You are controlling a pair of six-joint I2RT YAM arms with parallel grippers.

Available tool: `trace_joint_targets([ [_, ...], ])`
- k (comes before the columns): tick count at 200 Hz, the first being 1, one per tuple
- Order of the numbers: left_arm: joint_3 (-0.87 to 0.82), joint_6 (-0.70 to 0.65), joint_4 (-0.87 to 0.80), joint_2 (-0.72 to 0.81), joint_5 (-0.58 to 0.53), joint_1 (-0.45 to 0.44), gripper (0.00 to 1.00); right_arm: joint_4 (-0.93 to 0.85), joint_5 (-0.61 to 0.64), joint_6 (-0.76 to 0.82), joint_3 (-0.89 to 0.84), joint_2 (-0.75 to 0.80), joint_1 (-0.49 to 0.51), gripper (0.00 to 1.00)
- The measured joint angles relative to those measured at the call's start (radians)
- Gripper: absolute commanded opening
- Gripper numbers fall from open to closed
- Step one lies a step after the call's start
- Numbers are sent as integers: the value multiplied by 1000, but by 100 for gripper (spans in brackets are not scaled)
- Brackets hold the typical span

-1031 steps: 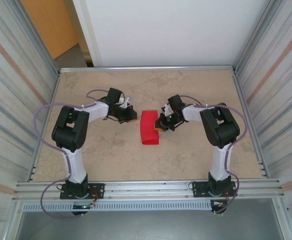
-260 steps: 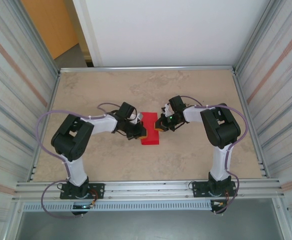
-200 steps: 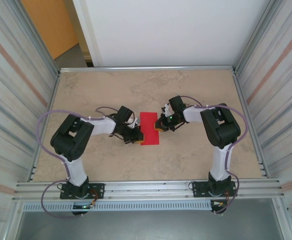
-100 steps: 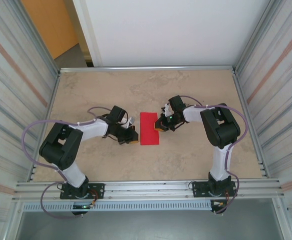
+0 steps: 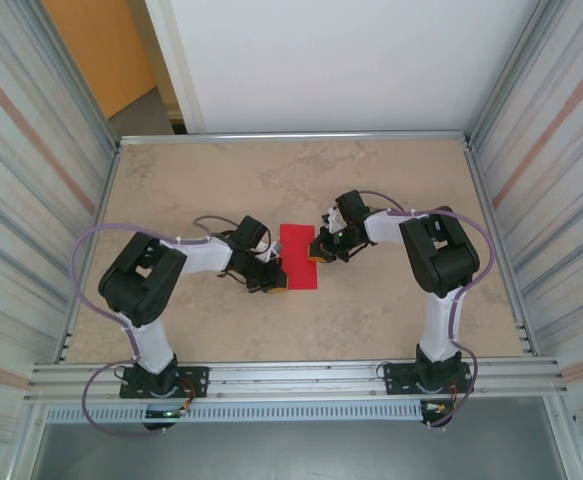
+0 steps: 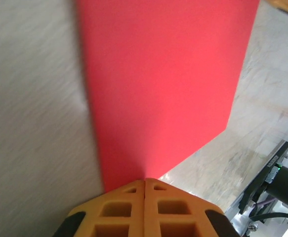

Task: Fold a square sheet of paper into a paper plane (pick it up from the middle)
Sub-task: First fold the square sheet of paper in half at the center of the table, then fold the triangle a second time at the center of the table.

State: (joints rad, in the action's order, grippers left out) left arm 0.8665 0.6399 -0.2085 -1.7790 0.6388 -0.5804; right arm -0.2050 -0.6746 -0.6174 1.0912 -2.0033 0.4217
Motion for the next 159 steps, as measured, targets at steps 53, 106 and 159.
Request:
trace_joint_targets([
  [53,-107,3,-49,166,4,87,13,-135,72,1,87,8,18,14],
  [106,2,56,66,156,17,89,33,-185,182,-97,50,146,23,32],
  [159,178,106,131,-71,27,79,30,-109,228,-235,-197,371,23,45],
])
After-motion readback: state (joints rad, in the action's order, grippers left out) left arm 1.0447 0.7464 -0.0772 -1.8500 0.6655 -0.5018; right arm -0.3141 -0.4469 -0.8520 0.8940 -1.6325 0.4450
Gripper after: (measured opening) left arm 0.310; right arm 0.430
